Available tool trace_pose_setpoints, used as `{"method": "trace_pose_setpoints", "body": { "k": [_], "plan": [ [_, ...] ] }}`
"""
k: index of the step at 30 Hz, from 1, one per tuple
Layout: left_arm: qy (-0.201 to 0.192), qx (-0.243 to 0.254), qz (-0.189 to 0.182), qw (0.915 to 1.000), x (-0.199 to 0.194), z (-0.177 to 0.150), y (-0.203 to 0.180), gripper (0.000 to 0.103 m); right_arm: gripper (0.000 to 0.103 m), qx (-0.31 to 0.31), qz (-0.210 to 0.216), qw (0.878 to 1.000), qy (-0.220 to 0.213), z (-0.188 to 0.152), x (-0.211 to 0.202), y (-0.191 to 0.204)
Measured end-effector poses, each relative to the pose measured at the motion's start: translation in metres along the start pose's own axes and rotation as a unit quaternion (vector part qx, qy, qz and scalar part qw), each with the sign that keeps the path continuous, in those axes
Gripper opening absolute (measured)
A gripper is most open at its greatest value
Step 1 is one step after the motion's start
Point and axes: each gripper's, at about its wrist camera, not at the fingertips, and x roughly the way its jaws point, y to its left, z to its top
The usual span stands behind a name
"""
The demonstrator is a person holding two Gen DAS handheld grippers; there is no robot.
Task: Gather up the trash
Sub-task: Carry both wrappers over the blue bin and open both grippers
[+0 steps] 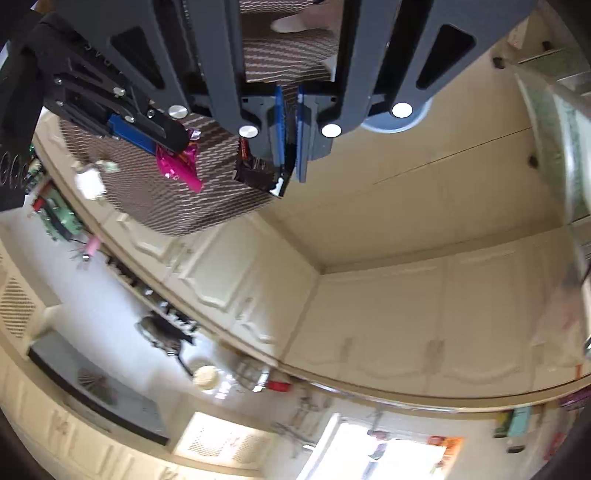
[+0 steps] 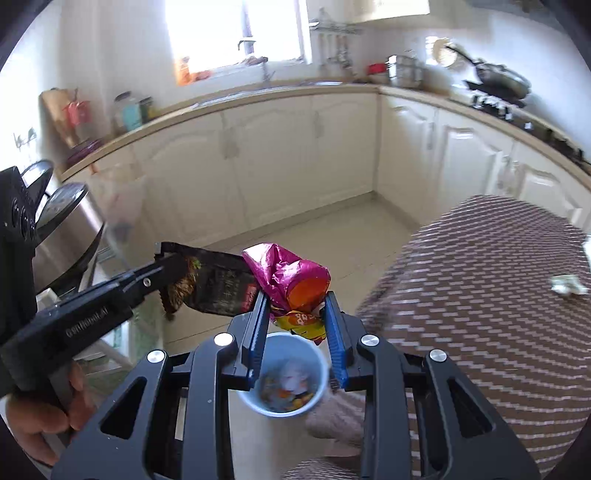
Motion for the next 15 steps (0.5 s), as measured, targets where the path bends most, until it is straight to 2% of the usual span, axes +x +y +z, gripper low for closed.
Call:
{"method": "trace_pose_setpoints", "body": {
  "k": [7,12,15],
  "plan": [
    [0.029,-0.02,0.059,0.9976,0.019,-0.021,0.058,0.005,0.028,-0.016,0.029,0.998,0.049,-0.017,0.053,0.037],
    [0.057,-0.023,0.078,0.9951,0.043,-0.036,0.079,0.005,0.028,-0.014,0.035,0.995,0.09,-0.034,0.093,0.044],
    [0.072,-0.025,0.082,0.9937,0.061,-0.041,0.085,0.005,0.028,-0.01,0.031,0.995,0.099,-0.036,0.107,0.04]
  ]
}}
